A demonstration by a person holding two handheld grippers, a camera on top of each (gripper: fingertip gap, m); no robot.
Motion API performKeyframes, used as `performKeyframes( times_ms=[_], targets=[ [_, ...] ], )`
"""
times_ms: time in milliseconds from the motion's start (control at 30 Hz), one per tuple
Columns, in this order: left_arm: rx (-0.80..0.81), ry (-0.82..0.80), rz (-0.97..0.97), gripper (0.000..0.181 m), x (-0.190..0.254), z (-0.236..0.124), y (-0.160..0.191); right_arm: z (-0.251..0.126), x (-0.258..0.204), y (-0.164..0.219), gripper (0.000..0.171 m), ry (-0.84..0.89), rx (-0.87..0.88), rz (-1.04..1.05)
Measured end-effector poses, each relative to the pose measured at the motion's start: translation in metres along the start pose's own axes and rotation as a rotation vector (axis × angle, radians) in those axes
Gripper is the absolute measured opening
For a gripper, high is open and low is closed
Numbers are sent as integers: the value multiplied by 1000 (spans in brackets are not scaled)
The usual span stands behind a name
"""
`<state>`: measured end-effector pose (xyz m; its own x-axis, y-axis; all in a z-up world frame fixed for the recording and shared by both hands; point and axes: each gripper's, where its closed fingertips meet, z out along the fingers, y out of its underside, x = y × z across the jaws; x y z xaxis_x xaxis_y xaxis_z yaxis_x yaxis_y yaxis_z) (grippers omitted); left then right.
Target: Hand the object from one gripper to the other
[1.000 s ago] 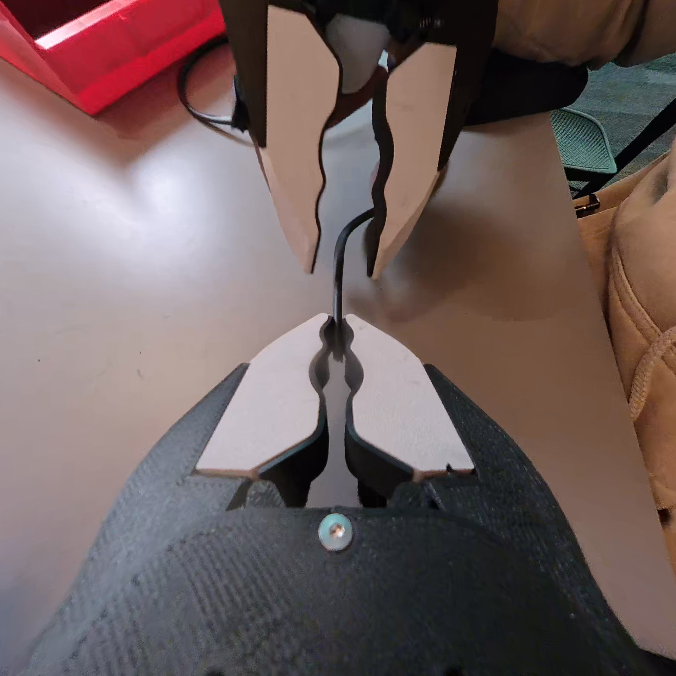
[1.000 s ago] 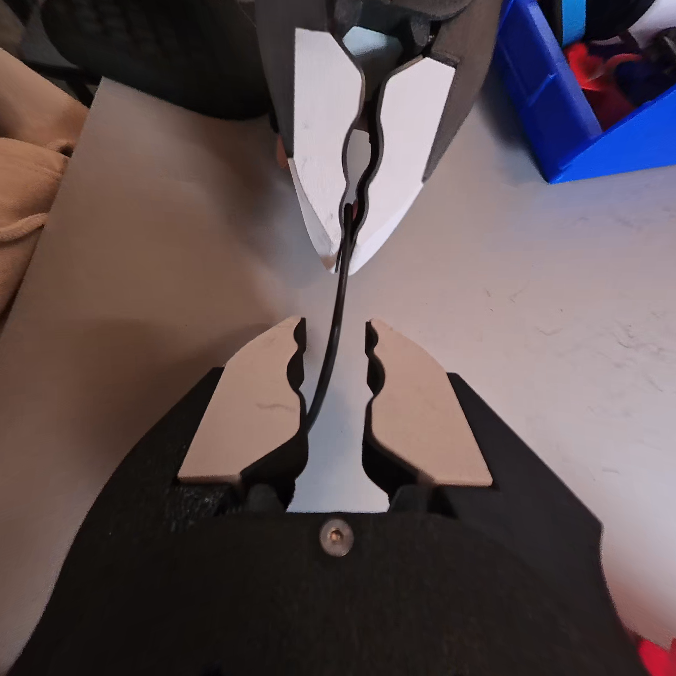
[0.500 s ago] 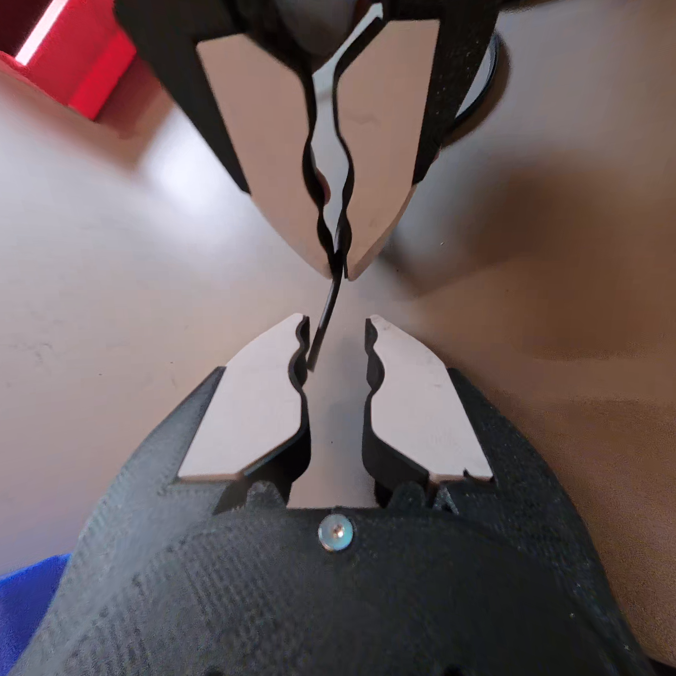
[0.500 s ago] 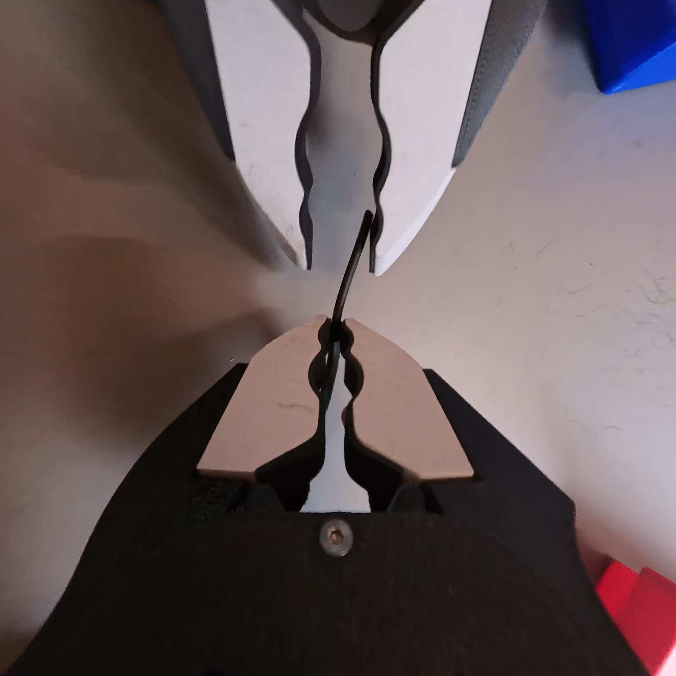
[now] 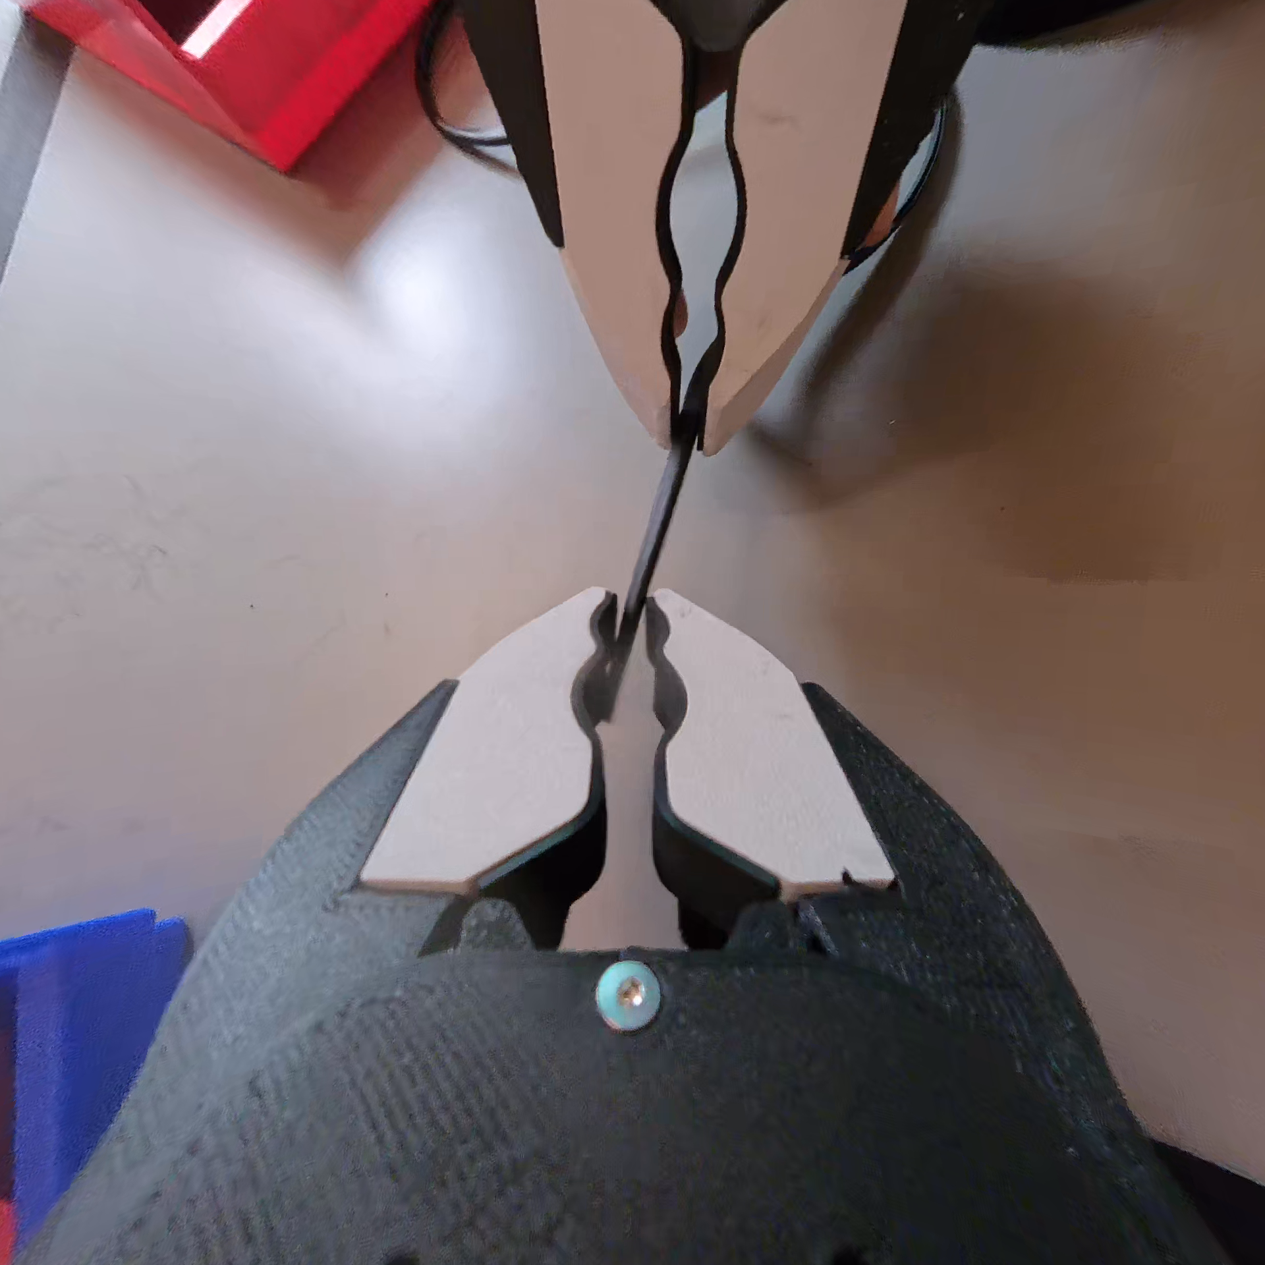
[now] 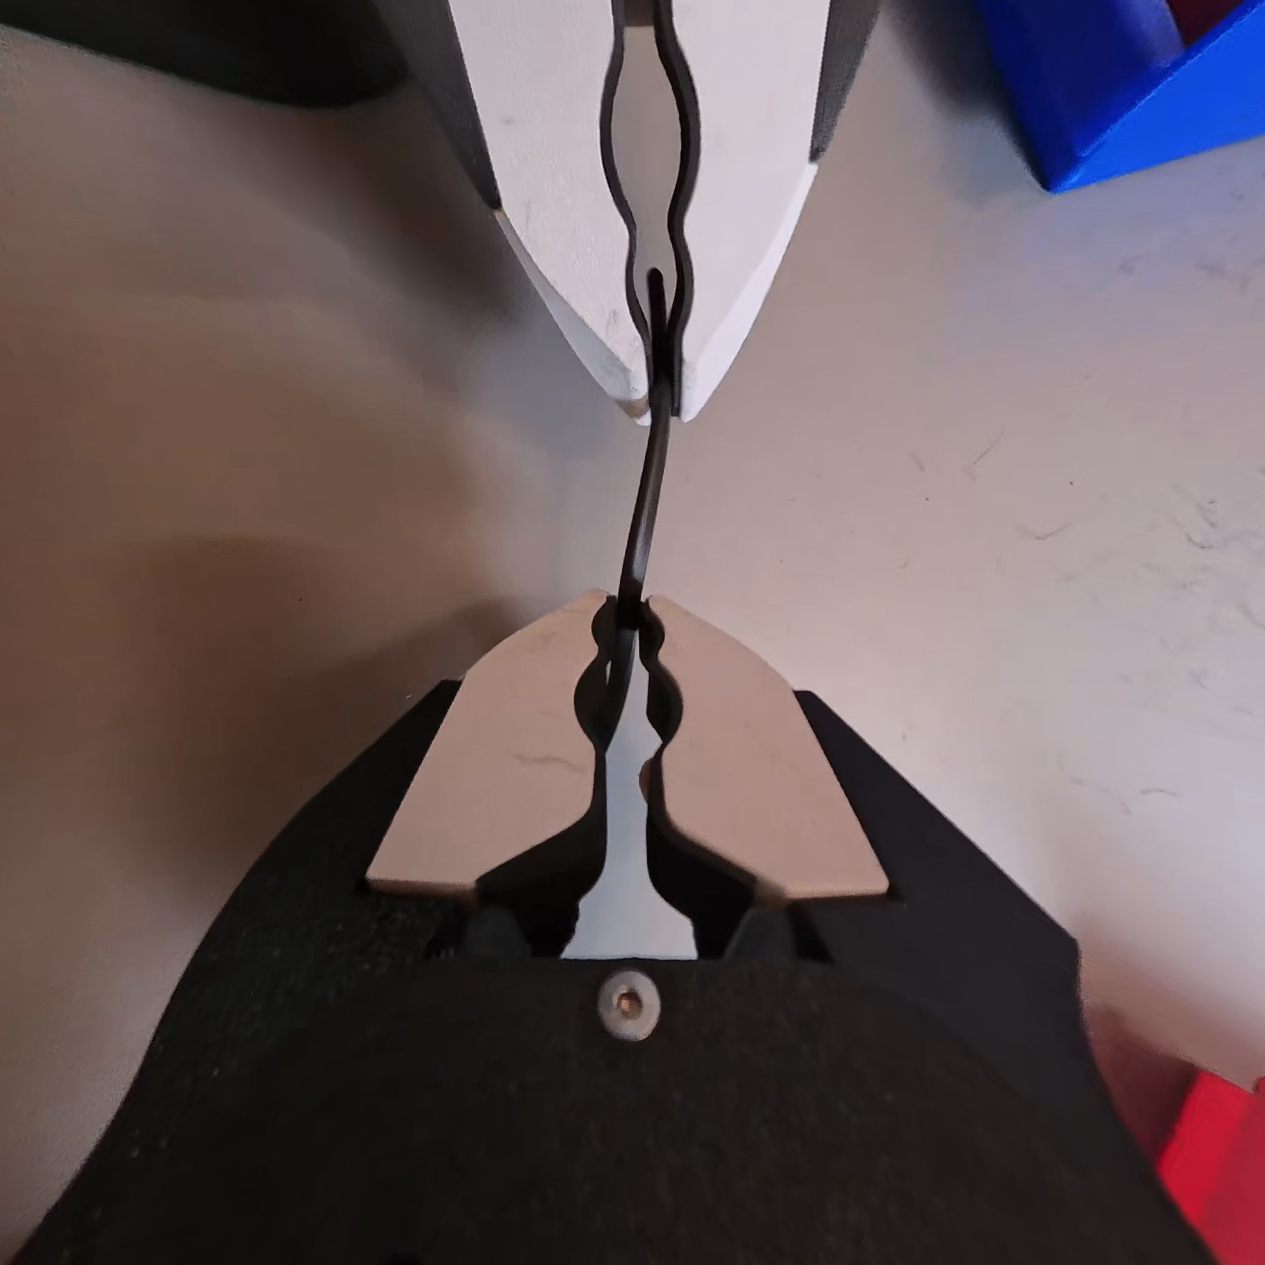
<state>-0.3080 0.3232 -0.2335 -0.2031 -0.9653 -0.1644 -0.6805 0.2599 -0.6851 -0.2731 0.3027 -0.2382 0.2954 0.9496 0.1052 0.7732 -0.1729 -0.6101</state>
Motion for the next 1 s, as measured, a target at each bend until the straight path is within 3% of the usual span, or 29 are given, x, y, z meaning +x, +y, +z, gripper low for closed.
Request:
performKeyframes(
  times_ms=[100, 300, 433, 533, 600, 667, 767, 900, 1000],
  targets=[
    [-22, -23, 28, 27, 2, 1, -5, 1, -3, -3, 5, -5, -27, -5],
    [-105, -27, 145, 6, 13, 14, -3, 12, -7, -4, 5, 1, -75, 15],
    [-40, -24, 95, 5, 8, 5, -6, 4, 0, -11, 6, 14, 15, 64],
    [11, -20, 29, 5, -1, -4, -4, 3, 4, 3, 18, 20, -18, 64],
    [12, 0, -14, 5, -3, -5, 2, 6, 0, 2, 4, -3, -4, 74],
    [-58, -16, -38, 9, -8, -3, 17, 7, 3, -1, 3, 6, -11, 97],
    [-120, -101, -22, 31, -19, -13, 22, 4, 12, 9, 3, 67, -110, 107],
    [-80, -138, 16, 35, -15, -28, -1, 8, 15, 20, 3, 82, -174, 157],
    [-169, -107, 76, 39, 0, -16, 1, 14, 13, 16, 3, 67, -198, 180]
  ],
)
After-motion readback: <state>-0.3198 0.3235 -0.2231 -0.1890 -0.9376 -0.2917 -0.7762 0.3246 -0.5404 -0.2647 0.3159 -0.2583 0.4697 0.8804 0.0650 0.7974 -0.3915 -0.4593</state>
